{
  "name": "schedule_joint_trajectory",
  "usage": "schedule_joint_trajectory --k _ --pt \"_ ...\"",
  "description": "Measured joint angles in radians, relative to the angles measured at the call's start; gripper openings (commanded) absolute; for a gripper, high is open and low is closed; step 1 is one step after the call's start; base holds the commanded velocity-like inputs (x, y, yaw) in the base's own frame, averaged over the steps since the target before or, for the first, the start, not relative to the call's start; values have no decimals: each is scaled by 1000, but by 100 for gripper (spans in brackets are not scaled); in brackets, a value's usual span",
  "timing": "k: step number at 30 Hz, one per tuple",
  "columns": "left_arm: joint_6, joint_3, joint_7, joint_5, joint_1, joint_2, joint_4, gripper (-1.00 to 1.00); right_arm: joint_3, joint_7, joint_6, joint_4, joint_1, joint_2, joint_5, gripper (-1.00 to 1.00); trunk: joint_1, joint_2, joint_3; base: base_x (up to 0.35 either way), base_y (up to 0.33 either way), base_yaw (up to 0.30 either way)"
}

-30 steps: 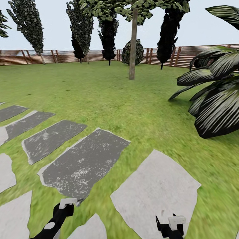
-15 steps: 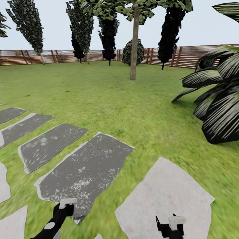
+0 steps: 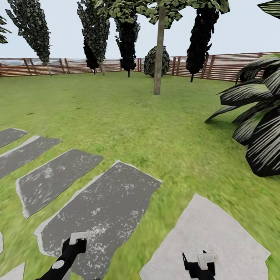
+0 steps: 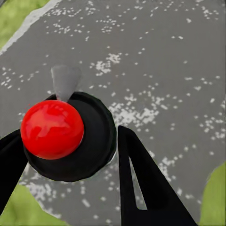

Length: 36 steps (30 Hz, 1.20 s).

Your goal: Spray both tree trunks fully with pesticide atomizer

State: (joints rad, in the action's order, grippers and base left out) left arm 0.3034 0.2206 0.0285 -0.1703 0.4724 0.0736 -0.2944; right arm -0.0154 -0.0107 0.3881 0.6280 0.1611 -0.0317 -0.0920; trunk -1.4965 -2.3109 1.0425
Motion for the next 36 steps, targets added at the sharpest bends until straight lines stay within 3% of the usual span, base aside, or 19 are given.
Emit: schedule_joint_trajectory --k 36 --pt "0 0 0 0 0 0 0 -100 0 1 2 -5 0 -1 -3 100 0 0 0 326 105 0"
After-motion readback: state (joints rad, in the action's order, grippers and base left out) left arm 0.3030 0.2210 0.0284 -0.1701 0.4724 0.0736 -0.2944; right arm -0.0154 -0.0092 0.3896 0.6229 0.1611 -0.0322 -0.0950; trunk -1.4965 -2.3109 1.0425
